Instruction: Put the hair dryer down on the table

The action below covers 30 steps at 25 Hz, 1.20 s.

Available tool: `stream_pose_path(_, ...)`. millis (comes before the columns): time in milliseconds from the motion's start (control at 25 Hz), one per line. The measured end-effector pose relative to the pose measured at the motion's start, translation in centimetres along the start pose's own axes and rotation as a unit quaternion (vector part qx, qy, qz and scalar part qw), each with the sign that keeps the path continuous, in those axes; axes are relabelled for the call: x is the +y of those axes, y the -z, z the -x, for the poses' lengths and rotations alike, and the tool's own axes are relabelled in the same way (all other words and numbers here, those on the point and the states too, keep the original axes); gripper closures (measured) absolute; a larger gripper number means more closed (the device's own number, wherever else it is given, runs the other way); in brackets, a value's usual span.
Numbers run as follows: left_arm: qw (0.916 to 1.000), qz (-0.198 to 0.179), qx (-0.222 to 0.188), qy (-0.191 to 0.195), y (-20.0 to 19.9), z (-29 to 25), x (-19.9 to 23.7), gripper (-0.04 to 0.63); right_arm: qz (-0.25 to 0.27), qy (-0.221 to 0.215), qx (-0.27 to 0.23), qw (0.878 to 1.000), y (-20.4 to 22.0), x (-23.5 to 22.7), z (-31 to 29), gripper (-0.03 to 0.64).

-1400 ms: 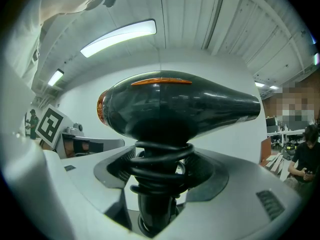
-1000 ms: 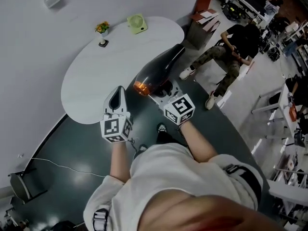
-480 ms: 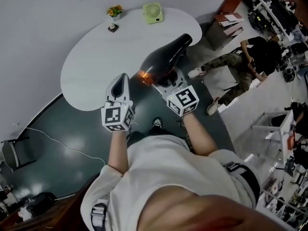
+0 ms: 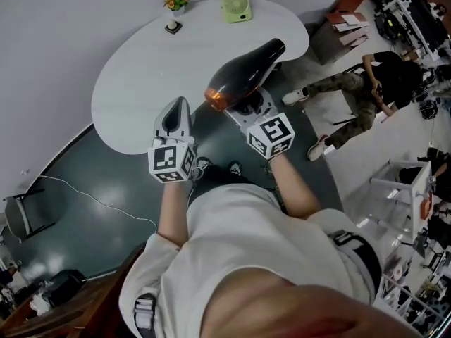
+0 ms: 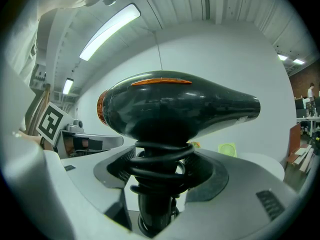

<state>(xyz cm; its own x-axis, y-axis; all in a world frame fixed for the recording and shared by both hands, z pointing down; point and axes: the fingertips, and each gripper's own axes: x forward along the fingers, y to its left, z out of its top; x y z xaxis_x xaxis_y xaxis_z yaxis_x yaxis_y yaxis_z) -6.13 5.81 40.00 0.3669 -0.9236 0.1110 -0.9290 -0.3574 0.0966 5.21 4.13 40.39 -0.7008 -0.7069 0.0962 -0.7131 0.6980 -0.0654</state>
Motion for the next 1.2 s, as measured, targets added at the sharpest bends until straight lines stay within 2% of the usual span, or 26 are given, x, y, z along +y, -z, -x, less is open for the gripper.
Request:
stream_pose_path(240, 0.9997, 0.007, 0.014, 0.017, 0.7, -2.1, 3.7, 0.577, -0.028, 0.037, 0.028, 0.999, 0.9, -0.6, -4.1, 0.322)
stream_pose_path(640, 0.9989, 0.01, 0.042, 0.019, 3.2, -4.5, 9.7, 0.577, -0.101, 0.089, 0.06, 0.989, 3.3, -2.3, -10.4, 0.322)
stream_pose_path(920, 0.9978, 0.013, 0.062, 0.02, 4.6, -7.6, 12.2, 0.577, -0.137, 0.109, 0.079, 0.981, 4.6, -4.0, -14.7, 0.322)
stream_pose_path(1200, 0.9975, 0.014, 0.068, 0.013, 5.0, -11.2, 14.3, 0.577, -0.144, 0.12, 0.101, 0.977, 5.7, -6.6, -17.7, 0.322)
